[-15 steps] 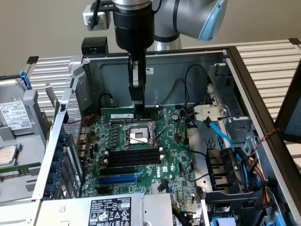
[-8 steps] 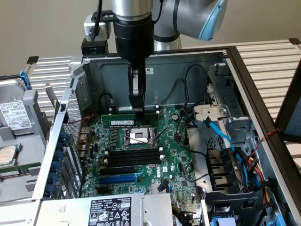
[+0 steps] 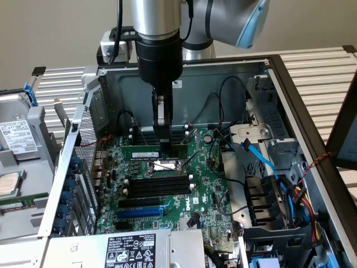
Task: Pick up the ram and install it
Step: 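Insert the ram into the slot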
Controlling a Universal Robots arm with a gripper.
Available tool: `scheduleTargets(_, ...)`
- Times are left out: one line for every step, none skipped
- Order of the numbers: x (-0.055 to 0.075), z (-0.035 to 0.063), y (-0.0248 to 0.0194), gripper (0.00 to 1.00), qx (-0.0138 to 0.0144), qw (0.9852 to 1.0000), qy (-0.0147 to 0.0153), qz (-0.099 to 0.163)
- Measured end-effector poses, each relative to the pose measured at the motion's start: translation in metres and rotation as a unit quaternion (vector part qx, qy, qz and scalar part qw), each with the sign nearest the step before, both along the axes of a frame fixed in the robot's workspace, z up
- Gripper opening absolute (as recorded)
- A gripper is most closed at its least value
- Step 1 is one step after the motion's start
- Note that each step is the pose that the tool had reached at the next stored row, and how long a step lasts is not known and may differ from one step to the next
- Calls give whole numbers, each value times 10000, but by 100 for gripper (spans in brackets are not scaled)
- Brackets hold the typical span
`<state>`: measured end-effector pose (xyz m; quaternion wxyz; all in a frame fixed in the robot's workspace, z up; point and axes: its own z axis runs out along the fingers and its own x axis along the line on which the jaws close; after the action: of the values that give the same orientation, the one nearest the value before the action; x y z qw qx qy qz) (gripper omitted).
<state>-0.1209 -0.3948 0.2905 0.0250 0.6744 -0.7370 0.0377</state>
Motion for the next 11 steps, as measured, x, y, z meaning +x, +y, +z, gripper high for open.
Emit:
scheduleTargets(0, -19, -6, 13, 0, 10000, -3, 0)
scheduleTargets(0, -37, -11, 13, 1, 10000, -8, 0)
scheduleTargets(-1, -53, -17, 13, 0, 10000, -14, 0)
scheduleTargets(-1, -70, -21, 13, 1, 10000, -26, 0)
scheduleTargets(-1, -84, -23, 13, 1, 10000, -40, -1)
scheduleTargets(0, -96, -23, 13, 6, 10000, -55, 0)
scheduleTargets(-1, -101, -24, 13, 23, 10000, -66, 0)
scheduleTargets(-1, -106, -23, 13, 67, 9999, -78, 0)
scheduleTargets(-1, -109, -23, 13, 147, 9999, -88, -1)
scheduleTargets(-2, -110, -23, 13, 232, 9997, -95, -2)
scheduleTargets(-3, -112, -23, 13, 312, 9995, -100, -2)
